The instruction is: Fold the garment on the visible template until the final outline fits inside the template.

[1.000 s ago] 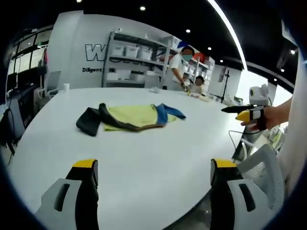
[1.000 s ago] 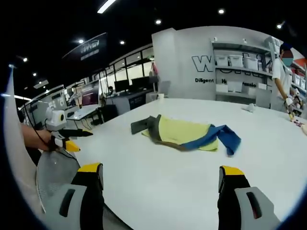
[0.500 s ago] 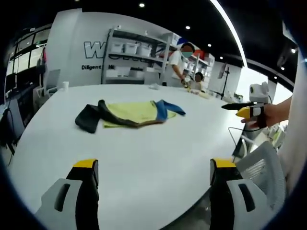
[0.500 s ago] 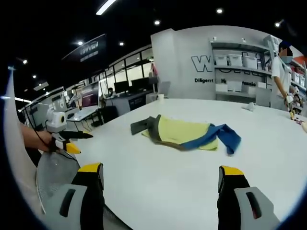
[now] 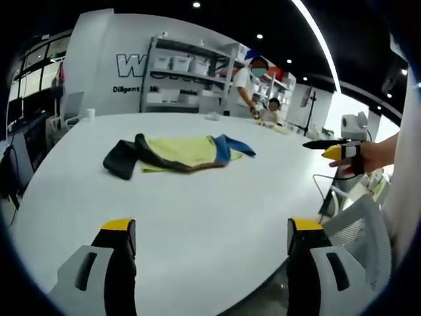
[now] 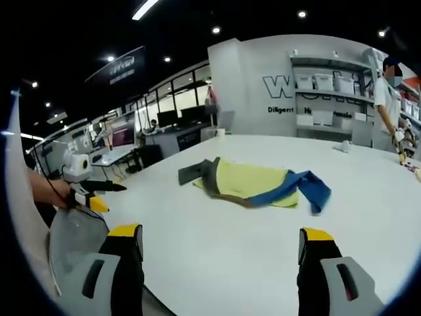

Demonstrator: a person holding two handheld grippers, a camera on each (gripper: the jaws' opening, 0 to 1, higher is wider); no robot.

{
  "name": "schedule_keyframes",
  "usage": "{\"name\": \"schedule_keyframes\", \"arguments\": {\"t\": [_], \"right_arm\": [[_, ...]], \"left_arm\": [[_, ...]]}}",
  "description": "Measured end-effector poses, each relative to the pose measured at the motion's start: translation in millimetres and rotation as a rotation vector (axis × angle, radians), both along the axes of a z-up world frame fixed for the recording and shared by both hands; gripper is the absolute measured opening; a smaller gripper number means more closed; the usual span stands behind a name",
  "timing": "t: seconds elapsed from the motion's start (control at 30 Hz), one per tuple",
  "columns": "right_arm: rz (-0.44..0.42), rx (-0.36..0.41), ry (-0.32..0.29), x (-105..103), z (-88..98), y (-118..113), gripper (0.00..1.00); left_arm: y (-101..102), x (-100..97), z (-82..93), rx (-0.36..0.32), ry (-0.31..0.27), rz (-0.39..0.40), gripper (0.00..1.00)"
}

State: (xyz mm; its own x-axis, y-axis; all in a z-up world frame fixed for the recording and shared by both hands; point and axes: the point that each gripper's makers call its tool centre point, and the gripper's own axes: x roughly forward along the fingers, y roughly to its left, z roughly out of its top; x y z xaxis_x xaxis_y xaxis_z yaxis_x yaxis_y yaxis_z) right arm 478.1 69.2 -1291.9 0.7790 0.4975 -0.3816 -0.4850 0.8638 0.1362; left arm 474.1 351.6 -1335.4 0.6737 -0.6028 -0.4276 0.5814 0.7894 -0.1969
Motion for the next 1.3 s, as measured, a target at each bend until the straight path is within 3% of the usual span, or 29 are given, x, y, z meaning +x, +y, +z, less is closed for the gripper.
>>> {"name": "schedule_keyframes", "arguments": {"t": [1.3], "right_arm": [[0.009, 0.0, -0.004, 6.9, -2.6, -8.5, 0.93]], "left_arm": [[-8.2, -4.6, -4.4, 0.04, 0.016, -0.043, 0.88]]}}
